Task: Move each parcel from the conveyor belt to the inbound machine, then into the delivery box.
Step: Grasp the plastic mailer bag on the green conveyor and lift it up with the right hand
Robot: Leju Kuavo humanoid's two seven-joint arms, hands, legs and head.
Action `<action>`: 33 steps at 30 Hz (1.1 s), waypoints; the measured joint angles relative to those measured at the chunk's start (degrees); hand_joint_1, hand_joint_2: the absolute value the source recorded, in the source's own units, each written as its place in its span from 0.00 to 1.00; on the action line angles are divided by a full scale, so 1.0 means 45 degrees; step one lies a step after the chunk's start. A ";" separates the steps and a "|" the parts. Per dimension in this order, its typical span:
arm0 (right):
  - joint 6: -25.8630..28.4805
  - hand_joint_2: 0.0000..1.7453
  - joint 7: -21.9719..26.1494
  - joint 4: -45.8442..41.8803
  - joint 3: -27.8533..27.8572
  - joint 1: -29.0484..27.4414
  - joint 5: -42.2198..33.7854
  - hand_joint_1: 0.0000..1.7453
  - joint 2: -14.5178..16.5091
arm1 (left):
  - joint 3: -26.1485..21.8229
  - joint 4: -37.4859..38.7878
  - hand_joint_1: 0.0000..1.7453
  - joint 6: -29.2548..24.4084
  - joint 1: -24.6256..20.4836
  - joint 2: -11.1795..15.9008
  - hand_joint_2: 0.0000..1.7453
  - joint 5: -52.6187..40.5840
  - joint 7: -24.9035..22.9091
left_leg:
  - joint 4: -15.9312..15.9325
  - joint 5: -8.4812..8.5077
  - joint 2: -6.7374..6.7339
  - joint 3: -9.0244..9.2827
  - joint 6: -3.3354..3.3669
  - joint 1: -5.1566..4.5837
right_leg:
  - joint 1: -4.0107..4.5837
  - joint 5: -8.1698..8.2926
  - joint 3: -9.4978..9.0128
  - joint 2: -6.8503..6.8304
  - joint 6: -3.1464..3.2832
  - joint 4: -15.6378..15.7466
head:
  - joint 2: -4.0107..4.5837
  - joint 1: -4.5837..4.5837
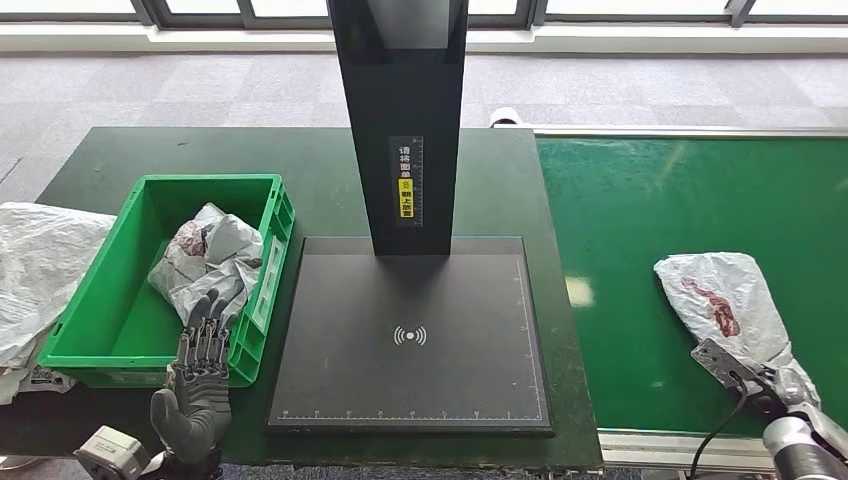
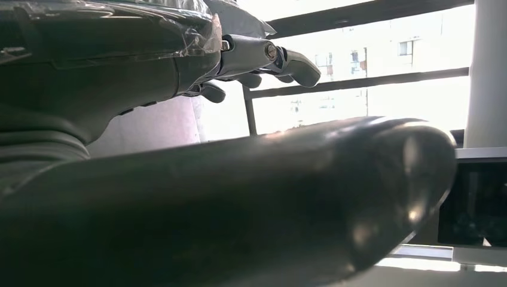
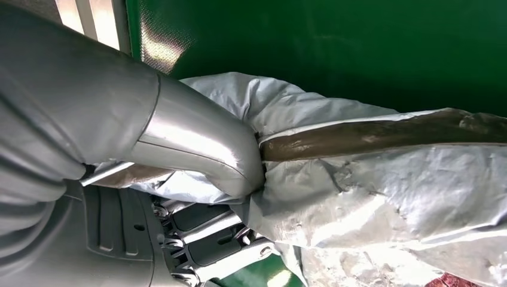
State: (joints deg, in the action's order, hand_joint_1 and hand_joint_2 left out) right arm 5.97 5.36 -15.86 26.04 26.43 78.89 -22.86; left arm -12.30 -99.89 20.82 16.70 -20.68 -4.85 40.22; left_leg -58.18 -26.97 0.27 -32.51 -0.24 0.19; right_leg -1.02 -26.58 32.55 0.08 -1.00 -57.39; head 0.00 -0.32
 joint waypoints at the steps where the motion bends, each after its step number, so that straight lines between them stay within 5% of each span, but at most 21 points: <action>1: 0.0252 1.00 0.0112 -0.0011 0.0010 -0.0040 -0.0070 1.00 0.0002 | 0.0005 0.0000 0.00 -0.0017 0.0001 0.0000 0.00 0.0000 0.0000 | 0.0000 -0.0001 0.0004 -0.0005 0.0000 0.0000 | 0.0000 -0.0001 0.0002 -0.0005 0.0000 0.0000 | 0.0000 -0.0001; 4: 0.1927 1.00 0.1167 -0.0153 0.0234 -0.0327 -0.0826 1.00 0.0090 | 0.0091 0.0011 0.00 -0.0222 0.0017 0.0000 0.00 0.0019 0.0000 | 0.0000 -0.0001 0.0022 -0.0028 0.0001 -0.0001 | -0.0002 -0.0002 0.0009 -0.0027 -0.0001 0.0000 | 0.0000 -0.0001; 6: 0.3355 1.00 0.2875 -0.0422 0.0653 -0.0631 -0.2169 1.00 0.0309 | 0.0209 0.0033 0.00 -0.0457 0.0031 -0.0006 0.00 0.0049 0.0000 | 0.0001 -0.0001 0.0028 -0.0041 0.0001 -0.0001 | -0.0001 -0.0003 0.0017 -0.0032 -0.0001 -0.0001 | 0.0000 -0.0001; 9: 0.4641 1.00 0.6214 -0.1483 0.1441 -0.1261 -0.5648 1.00 0.0959 | 0.0423 0.0117 0.00 -0.0768 0.0004 -0.0016 0.00 0.0043 0.0000 | 0.0002 -0.0001 0.0032 -0.0044 0.0001 0.0001 | 0.0001 -0.0006 0.0025 -0.0039 0.0002 -0.0001 | 0.0000 0.0000; 12: 0.4429 1.00 0.7594 -0.4515 0.1403 -0.2815 -0.9906 1.00 0.2052 | 0.0633 0.0235 0.00 -0.0848 -0.0055 0.0005 0.00 0.0018 0.0000 | 0.0003 0.0001 0.0104 -0.0047 -0.0002 0.0010 | 0.0010 -0.0031 0.0010 -0.0115 0.0013 -0.0003 | 0.0000 0.0000; 15: 0.4820 1.00 0.7767 -0.8903 0.0306 -0.5096 -1.1729 1.00 0.3381 | 0.0781 0.0412 0.00 -0.0686 -0.0129 0.0033 0.00 -0.0028 0.0000 | 0.0013 -0.0006 0.0144 -0.0059 -0.0017 0.0015 | 0.0014 -0.0056 0.0009 -0.0152 0.0038 -0.0017 | 0.0001 -0.0001; 22: 0.7450 1.00 0.7822 -1.5423 -0.3854 -0.7785 -1.1009 1.00 0.5342 | 0.1116 0.0907 0.00 -0.0600 -0.0495 0.0177 0.00 -0.0284 0.0000 | 0.0023 -0.0033 0.0054 -0.0018 -0.0064 0.0039 | 0.0033 -0.0089 0.0027 -0.0070 0.0076 -0.0033 | 0.0000 0.0001; 27: 0.6552 1.00 0.7284 -1.6474 -0.6039 -0.7963 -1.0712 1.00 0.5978 | 0.1287 0.1030 0.00 -0.0573 -0.0600 0.0228 0.00 -0.0325 0.0000 | 0.0023 -0.0032 0.0030 -0.0017 -0.0065 0.0040 | 0.0034 -0.0082 0.0016 -0.0050 0.0081 -0.0033 | 0.0001 0.0001; 33: 0.5020 1.00 0.5986 -1.4769 -0.8146 -0.6978 -0.8518 1.00 0.6744 | 0.1393 0.0946 0.00 -0.0658 -0.0596 0.0228 0.00 -0.0446 0.0000 | 0.0021 -0.0018 0.0015 0.0007 -0.0075 0.0041 | 0.0036 -0.0065 0.0016 -0.0024 0.0088 -0.0034 | 0.0000 0.0004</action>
State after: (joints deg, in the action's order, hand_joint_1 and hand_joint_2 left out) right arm 28.56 32.30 -82.32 -10.62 -4.97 40.56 7.49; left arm -6.03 -95.63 17.86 14.02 -19.65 -6.86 40.22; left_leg -58.08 -27.06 0.34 -32.48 -0.58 0.37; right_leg -0.86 -26.87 32.62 -0.03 -0.61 -57.54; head 0.00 -0.31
